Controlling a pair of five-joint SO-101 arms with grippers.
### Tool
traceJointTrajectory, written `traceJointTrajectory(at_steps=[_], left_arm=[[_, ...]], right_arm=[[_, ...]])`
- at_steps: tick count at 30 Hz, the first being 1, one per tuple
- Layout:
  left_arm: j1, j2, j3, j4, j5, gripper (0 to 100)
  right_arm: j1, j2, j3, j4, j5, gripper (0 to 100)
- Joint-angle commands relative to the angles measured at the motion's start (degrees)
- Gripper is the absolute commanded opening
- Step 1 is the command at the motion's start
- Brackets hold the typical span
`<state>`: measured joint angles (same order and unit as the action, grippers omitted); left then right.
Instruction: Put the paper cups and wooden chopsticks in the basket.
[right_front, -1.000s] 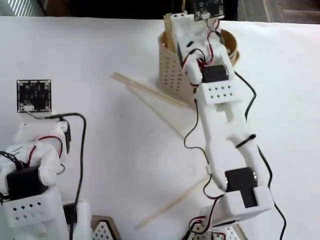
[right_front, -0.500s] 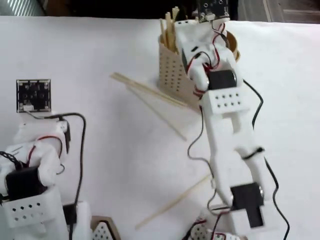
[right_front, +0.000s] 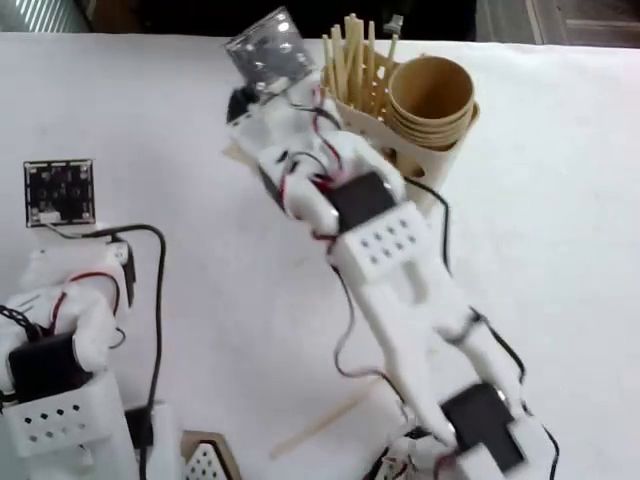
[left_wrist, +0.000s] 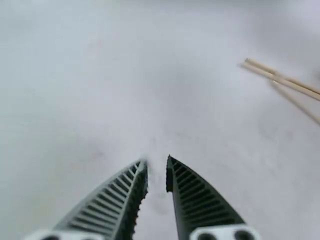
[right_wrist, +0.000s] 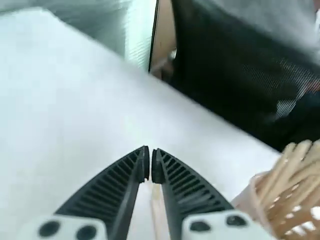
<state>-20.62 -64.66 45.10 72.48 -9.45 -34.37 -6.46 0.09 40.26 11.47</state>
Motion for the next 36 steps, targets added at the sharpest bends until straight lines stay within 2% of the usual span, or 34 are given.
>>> traceJointTrajectory(at_steps=[1, 7, 11, 14, 23, 32, 36], left_arm=[[-1.5, -0.8, -0.3, -2.0, 0.5, 8], [-3.3, -0.8, -0.3, -2.3, 2.6, 8], [-3.6, -0.8, -0.3, -2.3, 2.7, 8], [-3.6, -0.8, -0.3, -2.3, 2.7, 8], [-3.6, -0.8, -0.3, -2.1, 2.7, 8], [-3.6, -0.8, -0.3, -1.9, 2.7, 8], [-3.6, -0.8, -0.3, -1.9, 2.7, 8]], right_arm=[[-0.4, 9.1, -1.8, -3.1, 0.5, 2.0], [2.1, 29.1, -10.4, -13.3, 0.5, 2.0], [2.6, 37.1, -18.9, -9.5, 0.5, 1.9], [1.6, 37.8, -21.9, -3.8, 0.4, 1.9], [4.5, 38.1, -21.9, -2.9, -2.4, 1.9], [6.9, 32.0, -22.0, 16.0, -2.2, 1.9], [10.3, 31.3, -22.0, 17.0, -2.1, 1.9]])
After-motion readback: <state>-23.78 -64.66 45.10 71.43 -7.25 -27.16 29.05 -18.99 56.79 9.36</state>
